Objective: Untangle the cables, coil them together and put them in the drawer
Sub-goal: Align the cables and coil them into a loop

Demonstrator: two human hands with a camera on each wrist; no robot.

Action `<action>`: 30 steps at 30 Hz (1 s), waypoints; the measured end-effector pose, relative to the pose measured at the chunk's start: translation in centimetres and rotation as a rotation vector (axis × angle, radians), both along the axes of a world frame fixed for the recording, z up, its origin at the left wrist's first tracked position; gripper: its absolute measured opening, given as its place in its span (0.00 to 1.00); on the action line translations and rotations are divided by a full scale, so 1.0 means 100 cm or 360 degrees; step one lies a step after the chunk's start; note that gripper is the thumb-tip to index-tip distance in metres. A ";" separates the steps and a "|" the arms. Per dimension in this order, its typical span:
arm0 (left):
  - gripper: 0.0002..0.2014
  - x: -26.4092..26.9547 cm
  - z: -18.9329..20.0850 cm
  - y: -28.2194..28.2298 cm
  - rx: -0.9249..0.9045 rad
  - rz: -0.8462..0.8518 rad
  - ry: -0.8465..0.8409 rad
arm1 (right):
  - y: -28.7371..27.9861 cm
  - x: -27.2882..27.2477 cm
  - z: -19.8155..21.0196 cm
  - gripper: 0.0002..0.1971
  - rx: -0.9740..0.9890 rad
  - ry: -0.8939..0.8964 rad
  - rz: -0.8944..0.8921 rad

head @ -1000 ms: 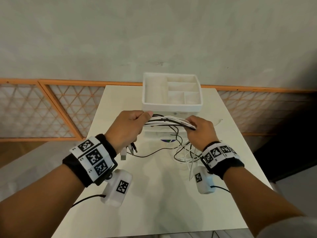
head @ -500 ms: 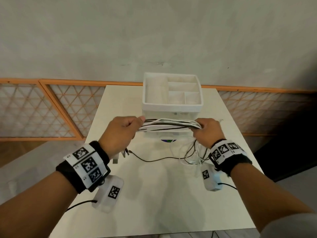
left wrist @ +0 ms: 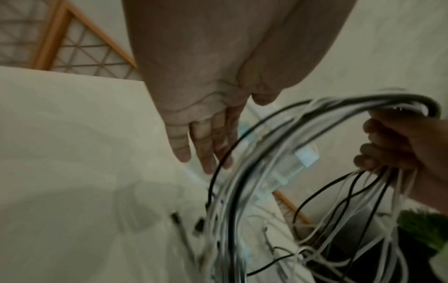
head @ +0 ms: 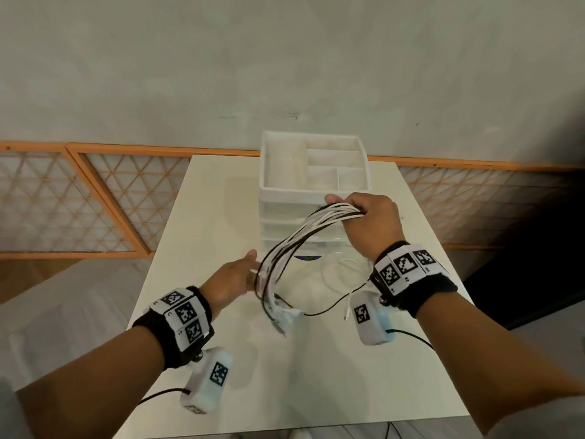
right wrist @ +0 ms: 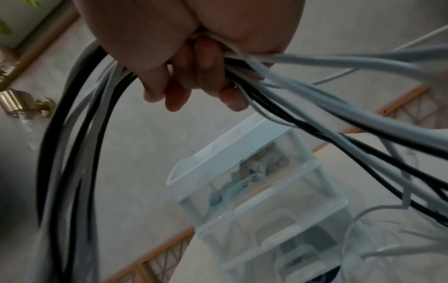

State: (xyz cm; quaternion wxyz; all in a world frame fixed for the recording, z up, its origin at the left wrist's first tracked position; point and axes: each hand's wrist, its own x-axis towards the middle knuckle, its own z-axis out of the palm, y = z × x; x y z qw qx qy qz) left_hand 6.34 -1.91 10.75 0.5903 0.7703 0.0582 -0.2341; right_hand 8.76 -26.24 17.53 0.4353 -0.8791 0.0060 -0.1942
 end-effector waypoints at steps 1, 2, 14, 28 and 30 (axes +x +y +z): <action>0.25 0.004 0.007 -0.003 -0.0001 0.0031 -0.0046 | 0.002 -0.002 -0.002 0.24 0.0047 0.0018 0.0030; 0.27 0.008 0.016 -0.007 0.0002 0.0051 -0.0139 | 0.005 -0.004 -0.004 0.21 0.0094 0.0055 0.0066; 0.28 0.005 0.092 -0.082 0.0185 -0.0150 -0.0922 | 0.003 -0.011 -0.012 0.08 0.0277 0.0121 0.0223; 0.25 0.024 0.141 -0.046 -0.0111 0.0153 -0.1073 | -0.046 -0.028 -0.060 0.23 -0.0675 0.0908 -0.0053; 0.26 0.023 0.138 -0.041 0.0055 0.0130 -0.1072 | -0.053 -0.014 -0.047 0.17 -0.0268 0.0853 -0.0148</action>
